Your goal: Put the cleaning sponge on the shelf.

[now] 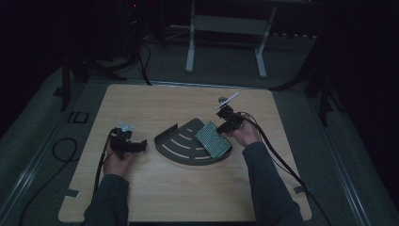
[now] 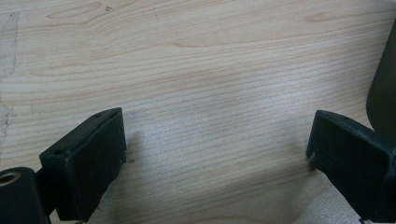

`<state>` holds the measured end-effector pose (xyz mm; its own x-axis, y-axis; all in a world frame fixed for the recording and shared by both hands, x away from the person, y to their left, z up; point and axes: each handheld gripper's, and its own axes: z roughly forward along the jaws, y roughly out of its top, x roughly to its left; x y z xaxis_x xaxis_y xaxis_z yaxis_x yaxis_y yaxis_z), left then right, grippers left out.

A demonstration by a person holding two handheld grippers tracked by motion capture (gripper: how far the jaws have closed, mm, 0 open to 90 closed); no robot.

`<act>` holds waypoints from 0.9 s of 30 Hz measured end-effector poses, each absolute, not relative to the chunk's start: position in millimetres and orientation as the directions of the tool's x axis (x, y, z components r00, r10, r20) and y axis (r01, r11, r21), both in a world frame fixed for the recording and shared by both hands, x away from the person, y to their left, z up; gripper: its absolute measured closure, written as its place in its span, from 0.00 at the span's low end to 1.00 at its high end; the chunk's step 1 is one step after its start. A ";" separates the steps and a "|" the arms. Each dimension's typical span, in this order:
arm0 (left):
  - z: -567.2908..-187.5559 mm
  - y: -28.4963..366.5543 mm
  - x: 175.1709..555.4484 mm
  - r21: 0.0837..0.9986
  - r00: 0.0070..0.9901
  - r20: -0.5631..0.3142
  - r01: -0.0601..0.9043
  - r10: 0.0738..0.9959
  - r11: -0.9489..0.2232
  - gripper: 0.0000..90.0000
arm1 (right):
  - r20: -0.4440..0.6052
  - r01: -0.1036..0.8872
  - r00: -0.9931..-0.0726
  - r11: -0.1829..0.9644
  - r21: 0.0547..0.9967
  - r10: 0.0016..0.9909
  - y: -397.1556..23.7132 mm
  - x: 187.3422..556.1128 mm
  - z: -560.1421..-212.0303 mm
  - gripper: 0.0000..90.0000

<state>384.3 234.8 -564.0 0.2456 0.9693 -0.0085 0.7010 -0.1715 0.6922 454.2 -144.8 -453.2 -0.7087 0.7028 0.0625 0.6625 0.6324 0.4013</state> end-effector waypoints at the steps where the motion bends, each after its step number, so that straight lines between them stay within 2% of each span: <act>1: -564.0 234.8 384.3 0.692 0.246 -0.008 0.701 0.969 -0.172 0.06 | 0.062 0.663 -0.708 0.633 0.399 0.703 -144.6 454.2 -453.4 1.00; 27: -564.0 234.9 384.3 0.692 0.246 -0.008 0.701 0.969 -0.173 0.06 | 0.024 0.660 -0.709 0.651 0.375 0.705 -139.7 455.4 -461.7 0.99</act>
